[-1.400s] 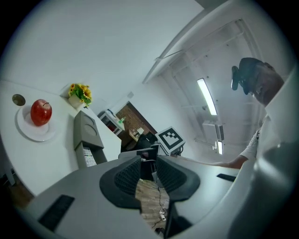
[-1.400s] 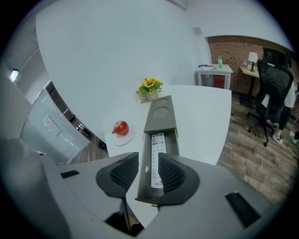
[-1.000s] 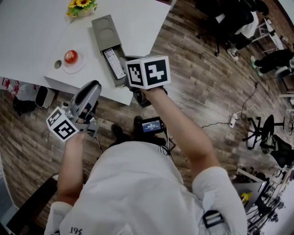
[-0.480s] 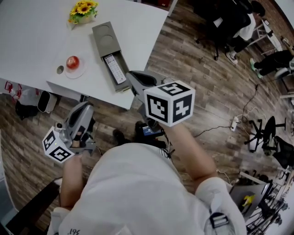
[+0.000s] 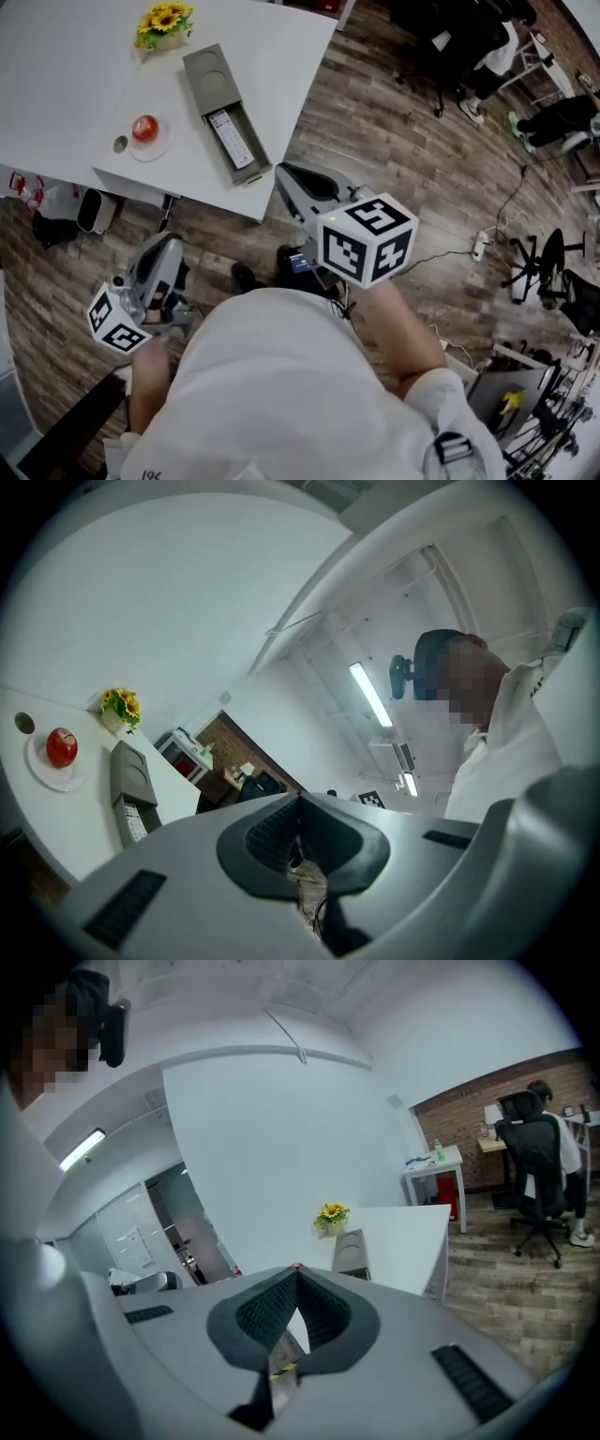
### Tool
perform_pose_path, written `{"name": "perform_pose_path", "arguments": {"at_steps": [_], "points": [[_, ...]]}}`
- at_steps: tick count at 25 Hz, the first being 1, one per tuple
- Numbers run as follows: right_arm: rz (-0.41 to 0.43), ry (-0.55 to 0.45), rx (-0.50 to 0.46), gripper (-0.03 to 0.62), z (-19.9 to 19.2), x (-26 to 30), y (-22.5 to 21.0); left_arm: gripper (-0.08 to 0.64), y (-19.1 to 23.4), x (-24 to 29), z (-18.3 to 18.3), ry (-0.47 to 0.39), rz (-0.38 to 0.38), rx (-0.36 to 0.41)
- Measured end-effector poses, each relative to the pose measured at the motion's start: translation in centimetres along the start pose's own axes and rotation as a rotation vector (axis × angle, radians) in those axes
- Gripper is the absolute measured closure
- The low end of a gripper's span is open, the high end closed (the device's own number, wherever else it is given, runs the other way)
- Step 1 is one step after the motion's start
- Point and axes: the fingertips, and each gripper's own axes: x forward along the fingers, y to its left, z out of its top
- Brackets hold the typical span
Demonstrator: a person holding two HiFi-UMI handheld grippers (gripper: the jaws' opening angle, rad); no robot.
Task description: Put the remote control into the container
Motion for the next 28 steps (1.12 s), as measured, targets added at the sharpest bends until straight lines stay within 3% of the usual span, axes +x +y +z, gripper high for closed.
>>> {"name": "perform_pose_path", "arguments": {"at_steps": [28], "points": [[-0.082,-0.010,0.008,0.594,-0.9,0.0,-2.1,0.554,0.9,-0.2,-1.4,0.055,0.009,-0.045]]}}
